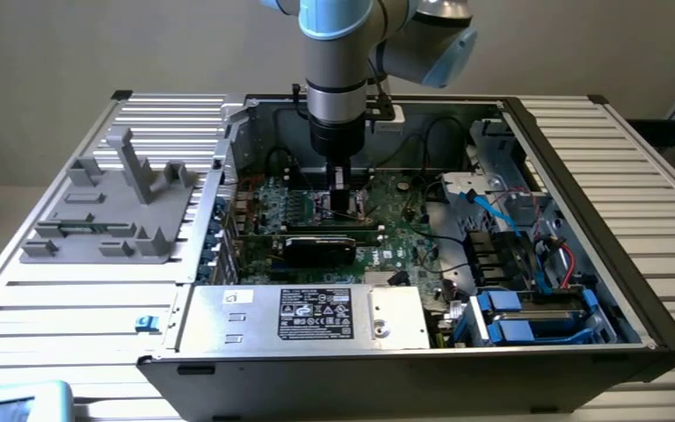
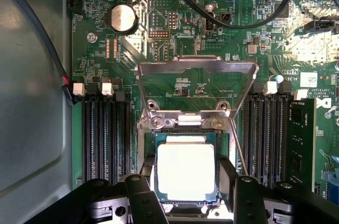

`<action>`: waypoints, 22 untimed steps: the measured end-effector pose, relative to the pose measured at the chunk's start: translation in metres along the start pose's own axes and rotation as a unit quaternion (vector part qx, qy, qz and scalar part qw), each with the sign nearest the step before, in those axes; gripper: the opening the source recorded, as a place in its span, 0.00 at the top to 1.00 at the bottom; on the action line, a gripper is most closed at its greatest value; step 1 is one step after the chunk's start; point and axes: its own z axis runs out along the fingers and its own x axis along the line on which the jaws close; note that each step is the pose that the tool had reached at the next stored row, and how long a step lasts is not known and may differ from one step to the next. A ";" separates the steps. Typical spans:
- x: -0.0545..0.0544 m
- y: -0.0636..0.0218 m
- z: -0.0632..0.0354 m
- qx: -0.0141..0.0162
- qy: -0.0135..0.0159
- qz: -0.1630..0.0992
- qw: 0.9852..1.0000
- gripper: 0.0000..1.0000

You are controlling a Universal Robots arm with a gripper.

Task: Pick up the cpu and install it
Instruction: 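Place the cpu into insertion slot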

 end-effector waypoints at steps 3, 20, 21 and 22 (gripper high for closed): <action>0.000 -0.0002 0.0000 0.000 0.000 0.000 1.000 0.44; -0.003 -0.0006 -0.0018 0.000 0.001 0.000 1.000 0.44; -0.003 -0.0006 -0.0018 0.000 0.001 0.000 1.000 0.44; -0.003 -0.0006 -0.0018 0.000 0.001 0.000 1.000 0.44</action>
